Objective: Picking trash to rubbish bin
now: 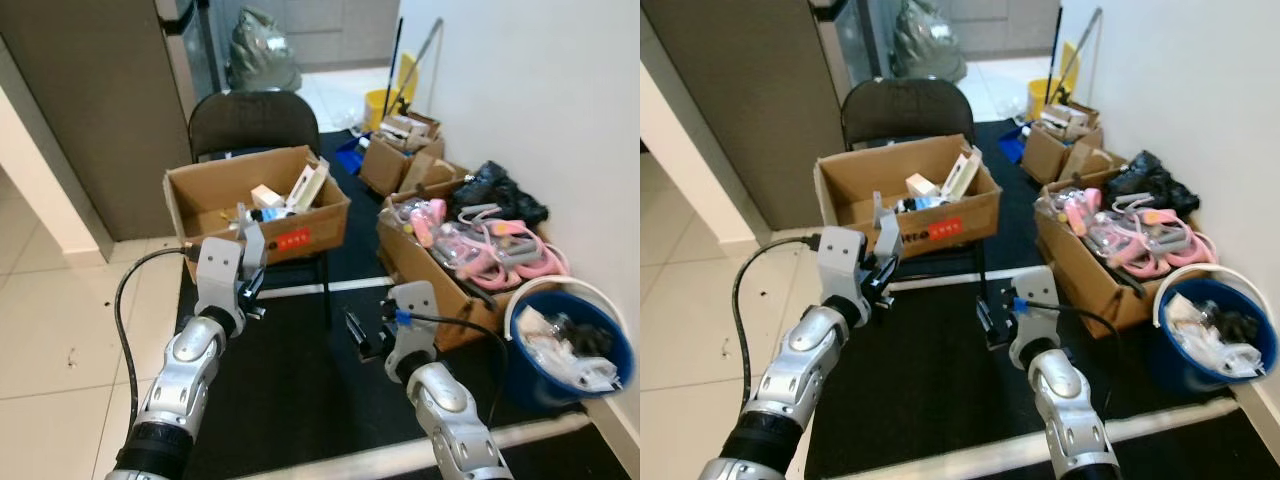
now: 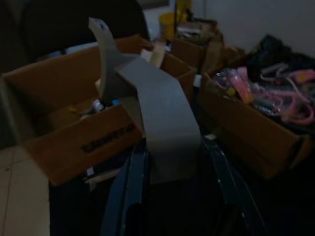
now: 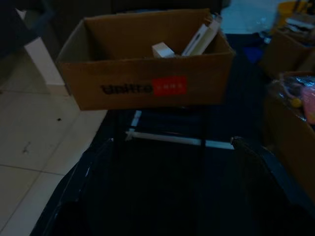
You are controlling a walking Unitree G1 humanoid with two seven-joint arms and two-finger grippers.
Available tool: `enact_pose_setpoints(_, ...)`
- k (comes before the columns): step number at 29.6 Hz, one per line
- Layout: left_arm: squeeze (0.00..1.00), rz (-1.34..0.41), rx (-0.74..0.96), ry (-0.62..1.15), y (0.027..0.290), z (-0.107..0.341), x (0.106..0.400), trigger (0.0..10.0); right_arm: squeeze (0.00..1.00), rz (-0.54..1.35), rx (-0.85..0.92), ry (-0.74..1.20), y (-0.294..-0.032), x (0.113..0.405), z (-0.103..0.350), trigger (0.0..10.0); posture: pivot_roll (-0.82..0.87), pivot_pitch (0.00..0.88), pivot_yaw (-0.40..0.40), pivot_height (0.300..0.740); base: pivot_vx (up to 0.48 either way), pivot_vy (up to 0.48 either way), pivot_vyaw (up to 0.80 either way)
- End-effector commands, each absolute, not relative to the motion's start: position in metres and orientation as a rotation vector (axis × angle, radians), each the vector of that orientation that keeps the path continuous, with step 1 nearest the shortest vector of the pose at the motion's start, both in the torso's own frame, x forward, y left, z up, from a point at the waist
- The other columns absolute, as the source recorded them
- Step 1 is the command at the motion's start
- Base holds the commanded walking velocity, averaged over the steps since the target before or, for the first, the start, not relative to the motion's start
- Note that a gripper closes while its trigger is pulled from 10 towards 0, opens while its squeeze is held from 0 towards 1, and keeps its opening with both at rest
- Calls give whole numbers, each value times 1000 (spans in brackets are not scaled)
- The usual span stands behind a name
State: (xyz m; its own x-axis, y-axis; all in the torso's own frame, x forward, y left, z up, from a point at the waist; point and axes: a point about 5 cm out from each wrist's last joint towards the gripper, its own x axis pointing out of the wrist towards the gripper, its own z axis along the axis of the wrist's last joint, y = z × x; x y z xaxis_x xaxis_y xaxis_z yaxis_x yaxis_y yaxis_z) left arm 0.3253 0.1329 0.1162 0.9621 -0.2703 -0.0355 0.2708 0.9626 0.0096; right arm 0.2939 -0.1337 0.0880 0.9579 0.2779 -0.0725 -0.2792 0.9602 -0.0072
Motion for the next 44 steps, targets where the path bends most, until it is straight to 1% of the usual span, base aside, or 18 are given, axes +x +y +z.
enact_pose_setpoints(1, 0, -278, 20, 32, 132, 117, 324, 10000, 0, 292, -8, 81, -132, 293, 86, 10000, -55, 70, 48, 740, 386, 0, 0)
enact_pose_setpoints(44, 0, -291, 28, 34, 130, 119, 323, 10000, 0, 311, -18, 86, -127, 292, 84, 10000, -49, 77, 55, 740, 388, 0, 0)
